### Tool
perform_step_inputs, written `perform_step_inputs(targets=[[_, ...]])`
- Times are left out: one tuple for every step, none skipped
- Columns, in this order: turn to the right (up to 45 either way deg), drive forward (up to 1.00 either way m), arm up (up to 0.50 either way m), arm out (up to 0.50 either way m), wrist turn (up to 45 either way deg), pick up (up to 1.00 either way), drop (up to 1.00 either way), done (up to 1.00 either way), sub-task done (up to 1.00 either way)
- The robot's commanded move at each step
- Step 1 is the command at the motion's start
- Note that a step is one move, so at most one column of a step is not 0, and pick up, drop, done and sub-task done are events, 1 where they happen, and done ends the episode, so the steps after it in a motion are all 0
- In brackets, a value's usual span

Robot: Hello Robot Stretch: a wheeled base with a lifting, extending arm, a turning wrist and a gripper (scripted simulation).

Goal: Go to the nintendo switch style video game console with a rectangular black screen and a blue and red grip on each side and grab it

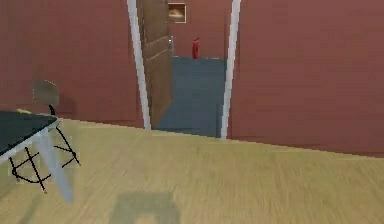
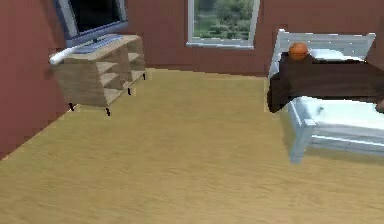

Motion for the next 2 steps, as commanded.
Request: perform_step_inputs(targets=[[0.0,1.0,0.0,0.0,0.0,0.0,0.0,0.0,0.0],[-3.0,0.0,0.0,0.0,0.0,0.0,0.0,0.0,0.0]])
